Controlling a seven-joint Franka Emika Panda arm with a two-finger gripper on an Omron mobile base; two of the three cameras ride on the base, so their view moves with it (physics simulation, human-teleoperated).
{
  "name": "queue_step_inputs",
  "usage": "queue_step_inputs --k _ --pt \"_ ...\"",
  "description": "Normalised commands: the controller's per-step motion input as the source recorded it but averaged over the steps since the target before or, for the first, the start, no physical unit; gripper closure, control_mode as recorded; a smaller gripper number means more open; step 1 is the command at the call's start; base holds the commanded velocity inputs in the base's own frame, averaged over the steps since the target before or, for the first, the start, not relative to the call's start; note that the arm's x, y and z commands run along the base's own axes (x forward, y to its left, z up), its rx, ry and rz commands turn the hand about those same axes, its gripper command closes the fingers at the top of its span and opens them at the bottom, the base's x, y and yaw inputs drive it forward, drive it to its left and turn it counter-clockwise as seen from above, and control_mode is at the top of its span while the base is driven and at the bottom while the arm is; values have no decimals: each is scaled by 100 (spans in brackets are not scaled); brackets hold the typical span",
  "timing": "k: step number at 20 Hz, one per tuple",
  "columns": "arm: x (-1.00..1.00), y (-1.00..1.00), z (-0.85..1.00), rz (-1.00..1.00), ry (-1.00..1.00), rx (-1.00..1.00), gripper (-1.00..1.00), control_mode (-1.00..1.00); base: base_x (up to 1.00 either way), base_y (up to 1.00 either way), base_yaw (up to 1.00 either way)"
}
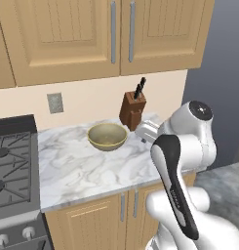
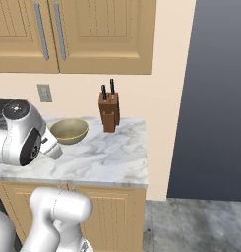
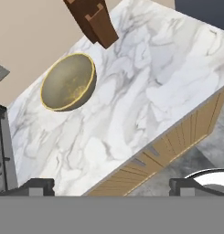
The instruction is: Pick the cup and bowl from the counter and place them on the counter next to the sink.
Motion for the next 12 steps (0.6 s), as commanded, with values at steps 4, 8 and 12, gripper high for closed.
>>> queue_step_inputs --k 4,8,12 --pt "40 14 -5 -2 0 0 -100 -100 0 0 0" --pt "49 7 -6 -5 1 0 -100 -100 0 0 0" --pt "71 0 -30 -1 0 0 -100 -100 0 0 0"
